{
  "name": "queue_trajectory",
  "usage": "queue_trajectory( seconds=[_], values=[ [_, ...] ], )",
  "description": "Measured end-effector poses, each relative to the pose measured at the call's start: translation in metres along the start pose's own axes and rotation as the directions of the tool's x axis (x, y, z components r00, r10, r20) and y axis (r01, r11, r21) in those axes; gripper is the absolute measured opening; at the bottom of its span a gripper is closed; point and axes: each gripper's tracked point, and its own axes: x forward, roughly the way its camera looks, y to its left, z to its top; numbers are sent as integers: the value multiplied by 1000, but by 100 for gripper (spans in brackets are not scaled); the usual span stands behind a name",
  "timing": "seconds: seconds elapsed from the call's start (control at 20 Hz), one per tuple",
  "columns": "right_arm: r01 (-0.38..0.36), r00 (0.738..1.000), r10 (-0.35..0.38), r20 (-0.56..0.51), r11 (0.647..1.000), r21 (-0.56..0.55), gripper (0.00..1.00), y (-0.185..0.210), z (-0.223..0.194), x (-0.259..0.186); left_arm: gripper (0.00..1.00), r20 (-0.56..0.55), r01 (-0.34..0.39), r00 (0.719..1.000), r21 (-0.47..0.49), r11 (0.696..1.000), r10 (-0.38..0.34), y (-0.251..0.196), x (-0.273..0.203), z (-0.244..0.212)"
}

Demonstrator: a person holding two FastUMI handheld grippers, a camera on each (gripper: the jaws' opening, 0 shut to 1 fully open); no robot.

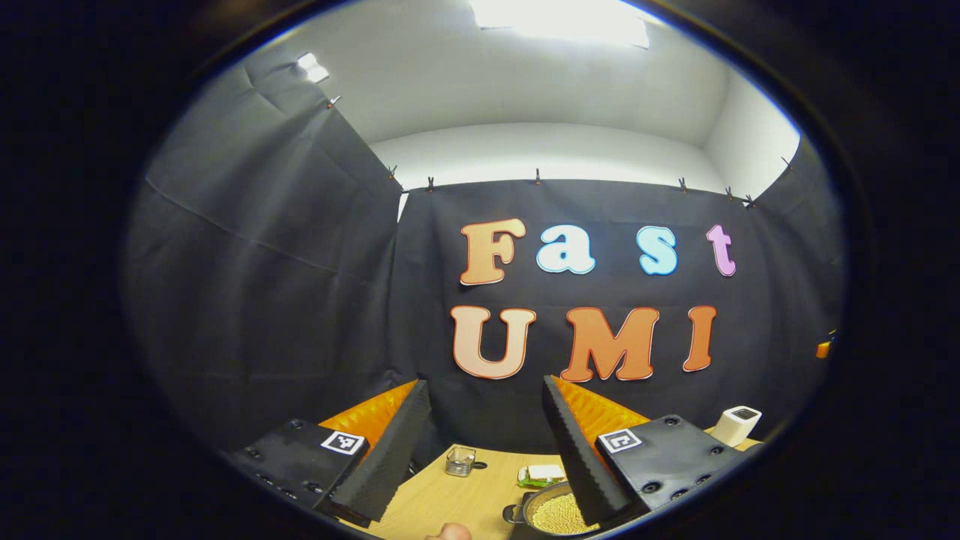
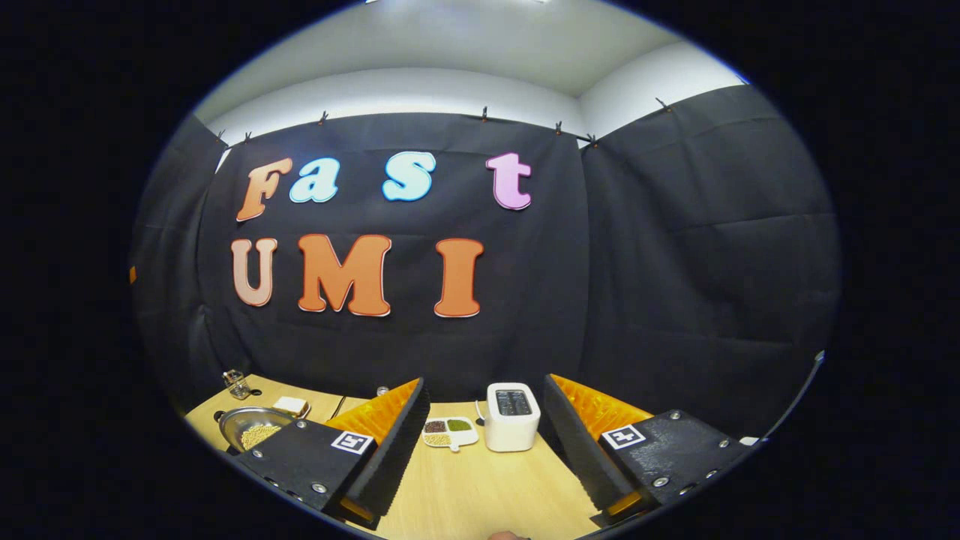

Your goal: First push the handle of the pot to place it horizontally, then grasp the pot with both hands and set it on the induction cooktop.

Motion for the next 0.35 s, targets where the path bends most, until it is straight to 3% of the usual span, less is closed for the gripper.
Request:
queue_trajectory(
  seconds=[0.15,0.2,0.3,0.35],
  values=[
    [9,1000,-9,11,1000,16,100,-14,2,-16,97,-22,13,1000,-16,1000,-14,-5,0,-4],
    [13,1000,-13,10,1000,16,95,-18,1,-19,98,-25,10,1000,-12,1000,-11,-5,1,-5],
    [20,1000,-20,5,1000,9,100,-20,-2,-21,99,-24,16,1000,-10,1000,-16,-10,-1,-3],
    [19,1000,-19,0,1000,8,95,-20,-4,-22,99,-22,22,1000,-9,1000,-23,-13,-2,-2]
  ],
)
